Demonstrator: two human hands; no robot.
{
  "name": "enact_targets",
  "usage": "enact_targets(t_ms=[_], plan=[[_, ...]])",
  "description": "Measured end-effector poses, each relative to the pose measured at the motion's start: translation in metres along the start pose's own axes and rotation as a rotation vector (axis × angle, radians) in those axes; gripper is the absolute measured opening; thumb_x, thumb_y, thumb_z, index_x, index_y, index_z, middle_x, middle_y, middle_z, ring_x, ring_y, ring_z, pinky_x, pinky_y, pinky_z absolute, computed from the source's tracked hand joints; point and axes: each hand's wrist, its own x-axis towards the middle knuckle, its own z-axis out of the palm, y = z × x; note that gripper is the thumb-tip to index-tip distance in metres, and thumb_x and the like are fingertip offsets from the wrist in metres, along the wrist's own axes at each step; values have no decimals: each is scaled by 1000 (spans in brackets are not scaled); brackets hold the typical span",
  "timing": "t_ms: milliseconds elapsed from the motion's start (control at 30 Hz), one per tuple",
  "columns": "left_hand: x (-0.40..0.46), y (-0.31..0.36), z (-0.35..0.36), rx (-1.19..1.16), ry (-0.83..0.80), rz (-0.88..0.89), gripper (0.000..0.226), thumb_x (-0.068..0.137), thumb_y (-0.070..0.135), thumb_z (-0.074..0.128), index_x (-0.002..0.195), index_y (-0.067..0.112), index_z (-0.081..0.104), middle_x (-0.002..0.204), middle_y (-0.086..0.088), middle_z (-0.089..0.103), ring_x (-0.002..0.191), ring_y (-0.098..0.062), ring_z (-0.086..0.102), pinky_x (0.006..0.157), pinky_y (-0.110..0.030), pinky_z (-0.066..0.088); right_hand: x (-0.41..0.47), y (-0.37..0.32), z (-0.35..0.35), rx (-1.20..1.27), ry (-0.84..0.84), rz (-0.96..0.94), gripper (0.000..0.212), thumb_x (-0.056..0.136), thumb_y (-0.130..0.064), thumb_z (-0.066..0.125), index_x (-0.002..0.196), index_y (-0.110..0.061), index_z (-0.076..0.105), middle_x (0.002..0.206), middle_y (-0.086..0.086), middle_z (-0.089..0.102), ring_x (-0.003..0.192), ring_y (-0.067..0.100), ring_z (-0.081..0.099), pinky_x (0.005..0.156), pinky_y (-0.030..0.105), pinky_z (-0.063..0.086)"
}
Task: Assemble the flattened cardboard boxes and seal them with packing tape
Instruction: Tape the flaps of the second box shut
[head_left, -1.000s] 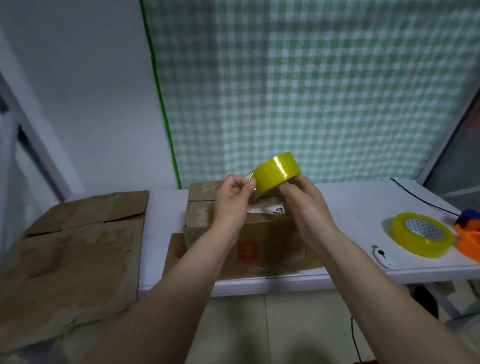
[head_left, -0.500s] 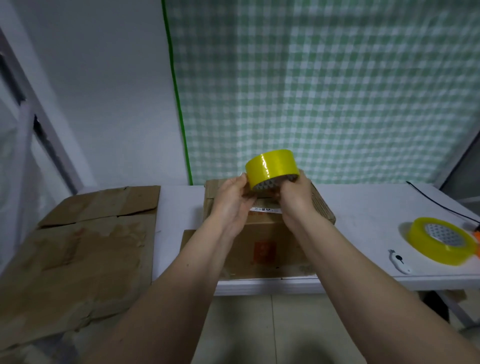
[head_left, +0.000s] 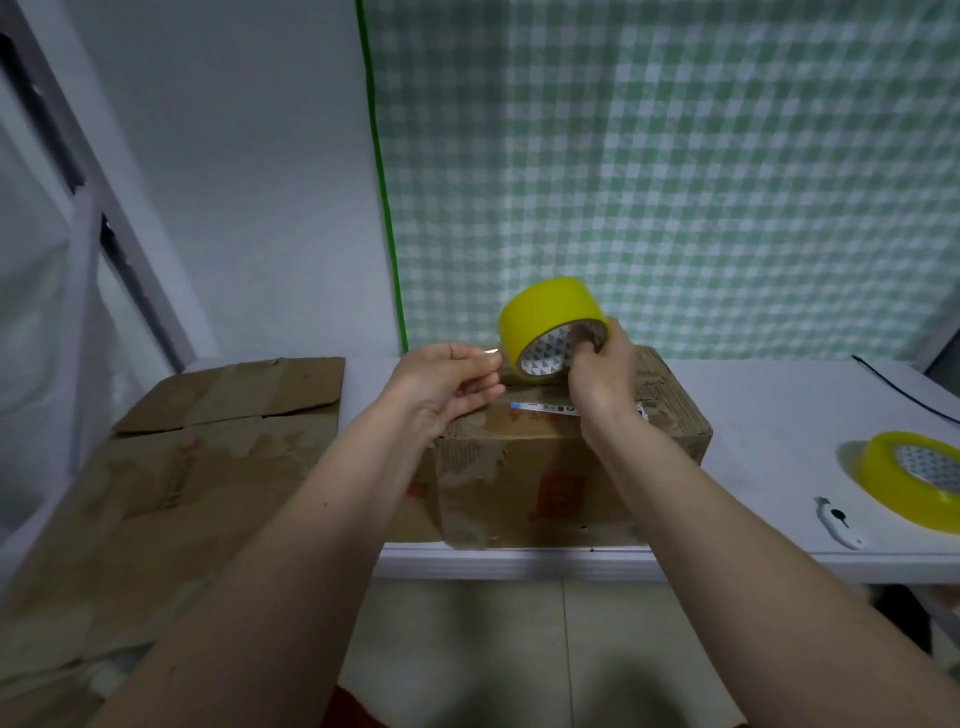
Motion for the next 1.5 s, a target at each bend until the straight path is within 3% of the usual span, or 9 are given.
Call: enact_targets(t_ms=[333, 500, 767, 867, 1033, 1233, 1367, 1433, 1500], plan=[[8, 4, -40, -24, 93, -89, 10, 93, 2, 58, 83, 1, 56, 64, -7, 54, 46, -7, 49, 50, -26, 57, -1, 2, 10, -216, -135, -45, 19, 102, -16, 36, 113, -10, 50, 90, -2, 54, 76, 14, 51, 67, 32, 40], [18, -3, -39, 277, 302, 24, 20, 96, 14, 57, 77, 12, 55, 70, 0, 54, 52, -6, 42, 45, -17, 48, -2, 3, 17, -359, -190, -147, 23, 101, -18, 35, 120, -9, 44, 96, 4, 53, 85, 22, 49, 70, 37, 38], [32, -10, -53, 344, 386, -6, 15, 96, 16, 57, 84, 9, 54, 73, -2, 55, 58, -8, 45, 52, -19, 48, -1, 3, 35, -554, -217, -322, 25, 100, -14, 38, 125, -10, 42, 86, 7, 53, 80, 27, 53, 64, 36, 35], [35, -17, -52, 370, 379, -29, 26, 97, 14, 55, 72, 8, 52, 75, -4, 54, 59, -12, 46, 58, -23, 47, -1, 5, 37, -574, -255, -355, 30, 98, -13, 40, 128, -12, 41, 89, 5, 51, 80, 26, 51, 64, 37, 35], [34, -42, -42, 791, 412, 144, 36, 102, 24, 41, 67, 15, 40, 89, -9, 58, 88, -29, 56, 70, -32, 39, -1, 7, 37, -579, -275, -313, 28, 98, -12, 40, 126, -14, 41, 74, -1, 48, 72, 24, 49, 62, 36, 33], [34, -48, -60, 1041, 300, -21, 38, 99, 28, 45, 130, 7, 39, 127, -13, 56, 116, -32, 54, 94, -39, 44, -2, 6, 35, -540, -280, -280, 26, 97, -10, 44, 123, -14, 42, 74, -1, 50, 72, 22, 49, 63, 35, 36], [15, -31, -50, 615, 82, 322, 51, 96, 4, 37, 145, 20, 37, 141, 11, 44, 131, -6, 39, 109, -23, 29, -3, 6, 36, -535, -286, -267, 27, 97, -10, 43, 124, -14, 42, 79, 3, 54, 75, 26, 53, 63, 37, 38], [6, -32, -42, 620, -136, 345, 54, 95, 23, 48, 146, 31, 32, 137, 19, 45, 121, 1, 46, 106, -24, 34, -4, 5, 36, -535, -279, -269, 26, 97, -11, 43, 123, -11, 42, 85, 7, 56, 81, 30, 55, 66, 39, 41], [8, -43, -44, 848, -158, 379, 85, 80, 60, 61, 149, 33, 20, 144, 15, 42, 128, -2, 43, 111, -31, 33, -5, 4, 36, -535, -276, -260, 25, 97, -12, 42, 122, -10, 42, 95, 12, 59, 89, 33, 56, 73, 44, 44]])
